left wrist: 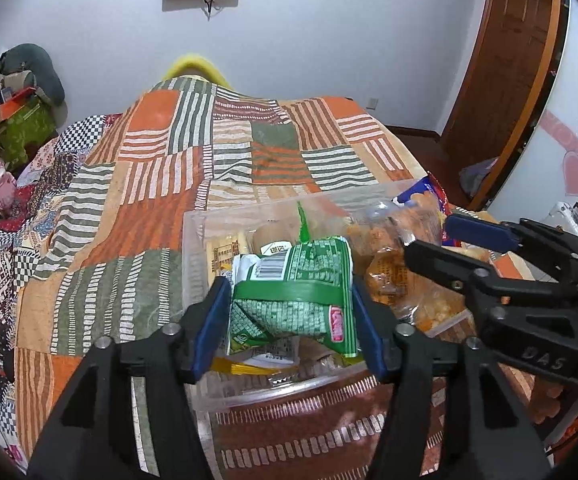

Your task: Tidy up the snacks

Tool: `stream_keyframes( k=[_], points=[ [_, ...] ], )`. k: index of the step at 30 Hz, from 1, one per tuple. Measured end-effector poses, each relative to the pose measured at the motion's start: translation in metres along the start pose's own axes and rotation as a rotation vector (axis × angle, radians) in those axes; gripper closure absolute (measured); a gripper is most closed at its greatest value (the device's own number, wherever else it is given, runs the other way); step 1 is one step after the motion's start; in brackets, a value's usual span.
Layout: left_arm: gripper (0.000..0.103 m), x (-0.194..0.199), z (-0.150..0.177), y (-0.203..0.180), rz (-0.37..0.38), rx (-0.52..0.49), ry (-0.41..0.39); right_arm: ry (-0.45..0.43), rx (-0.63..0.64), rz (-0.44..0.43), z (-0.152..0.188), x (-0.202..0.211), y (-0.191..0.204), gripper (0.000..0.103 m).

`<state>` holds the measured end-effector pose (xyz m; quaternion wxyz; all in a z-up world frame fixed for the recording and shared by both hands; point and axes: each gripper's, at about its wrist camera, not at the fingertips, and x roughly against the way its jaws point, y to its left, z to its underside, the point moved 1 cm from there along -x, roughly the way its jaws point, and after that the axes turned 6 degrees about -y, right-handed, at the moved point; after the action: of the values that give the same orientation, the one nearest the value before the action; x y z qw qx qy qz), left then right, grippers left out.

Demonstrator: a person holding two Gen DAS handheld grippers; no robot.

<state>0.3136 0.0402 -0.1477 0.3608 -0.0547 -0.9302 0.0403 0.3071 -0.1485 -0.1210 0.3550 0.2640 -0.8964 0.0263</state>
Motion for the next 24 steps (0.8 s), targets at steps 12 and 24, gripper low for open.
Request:
stream_keyframes(
  k=[12, 24],
  points=[
    [0.031, 0.049, -0.012, -0.005, -0.004, 0.021, -0.102, -0.096, -0.003, 0.018, -0.011, 0.051, -0.001, 0.04],
    [0.031, 0.203, -0.017, -0.033, -0.065, -0.029, -0.423, -0.319, -0.016, 0.018, -0.019, 0.164, 0.016, 0.04]
  ],
)
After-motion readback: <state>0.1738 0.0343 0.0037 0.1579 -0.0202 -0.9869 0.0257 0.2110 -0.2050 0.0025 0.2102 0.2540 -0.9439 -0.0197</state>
